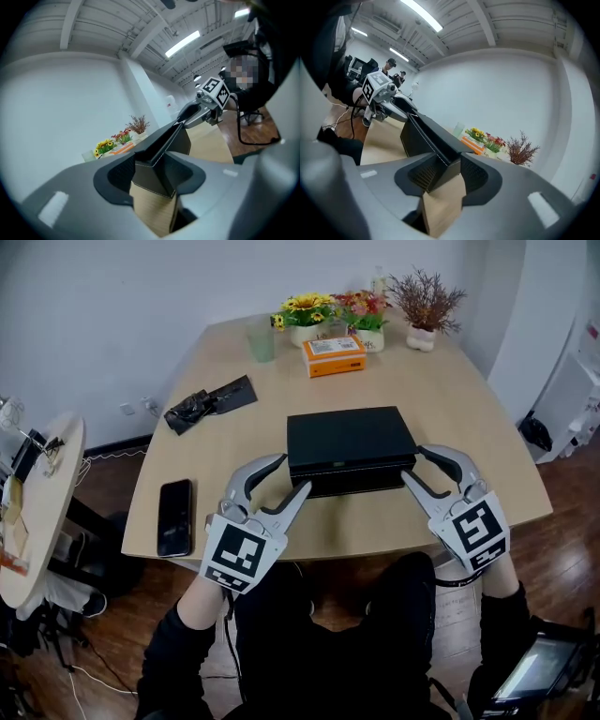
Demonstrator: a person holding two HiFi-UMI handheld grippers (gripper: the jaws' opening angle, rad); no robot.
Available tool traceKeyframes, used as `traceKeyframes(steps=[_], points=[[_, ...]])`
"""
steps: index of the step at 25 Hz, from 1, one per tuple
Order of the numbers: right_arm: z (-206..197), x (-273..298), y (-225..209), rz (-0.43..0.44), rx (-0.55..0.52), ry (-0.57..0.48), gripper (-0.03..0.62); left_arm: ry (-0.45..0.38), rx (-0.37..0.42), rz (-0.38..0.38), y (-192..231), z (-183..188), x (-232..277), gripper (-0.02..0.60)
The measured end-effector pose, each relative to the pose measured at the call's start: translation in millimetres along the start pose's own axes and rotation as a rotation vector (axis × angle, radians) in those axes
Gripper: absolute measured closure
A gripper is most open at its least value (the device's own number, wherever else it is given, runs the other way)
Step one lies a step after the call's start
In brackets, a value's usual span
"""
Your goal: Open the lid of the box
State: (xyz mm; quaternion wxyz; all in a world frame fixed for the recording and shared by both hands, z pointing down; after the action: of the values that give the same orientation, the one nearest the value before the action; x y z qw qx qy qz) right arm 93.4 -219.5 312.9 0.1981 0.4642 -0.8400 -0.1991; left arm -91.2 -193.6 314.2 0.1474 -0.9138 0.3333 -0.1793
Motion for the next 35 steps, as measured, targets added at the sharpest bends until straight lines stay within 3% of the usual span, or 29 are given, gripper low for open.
traceKeyframes(steps=[3,5,9,11,13,15,17,20,21,23,28,31,35], points=[[13,-3,-4,0.057,0.063,-0.026,0.402,-0.119,-0.055,-0.039,7,25,-9,0.43],[25,-7,-11,0.059,0.1,-0.065,0.41,-0.142,-0.031,-0.035,16,43,-7,0.454],[44,-8,-16,0.011,0.089,-0.112,0.431,-0.021,0.216,-0.007,15,61,2,0.463],[43,-8,-19,-0.017,0.044,-0.094,0.431,0.065,0.25,-0.018,5,52,-2,0.471],[31,-11,-17,0.016,0.078,-0.042,0.43,0.105,0.143,-0.041,-1,32,-4,0.469],[12,-7,-11,0.078,0.161,0.036,0.353,0.091,-0.064,-0.065,-2,9,-2,0.418],[-3,3,-7,0.092,0.208,0.092,0.322,0.064,-0.232,-0.067,1,-6,3,0.37],[-8,7,-3,0.079,0.224,0.095,0.396,0.035,-0.291,-0.057,3,-10,10,0.371],[-8,6,-2,0.075,0.217,0.086,0.436,0.03,-0.285,-0.052,3,-10,11,0.379],[-7,5,0,0.059,0.178,0.066,0.441,0.023,-0.243,-0.039,3,-10,11,0.391],[-1,4,0,0.009,0.0,0.038,0.414,0.018,-0.016,0.001,1,-3,8,0.364],[3,5,-2,0.032,-0.01,0.046,0.402,-0.014,-0.043,-0.033,4,0,6,0.362],[16,3,-12,0.091,0.119,0.024,0.398,-0.02,-0.037,-0.07,11,8,5,0.357]])
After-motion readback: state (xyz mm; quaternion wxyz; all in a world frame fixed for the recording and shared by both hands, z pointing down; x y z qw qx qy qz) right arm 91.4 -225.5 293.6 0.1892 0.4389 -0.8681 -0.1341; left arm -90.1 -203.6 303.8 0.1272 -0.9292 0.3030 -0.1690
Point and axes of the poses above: the fingertips, and each gripper's own axes: x forward along the fingers, y to its left, z out of its top, the point moved 2 cm from there along -x, backward along the fingers, and after that the axes turned 12 degrees about -z, right-handed, at the moved point
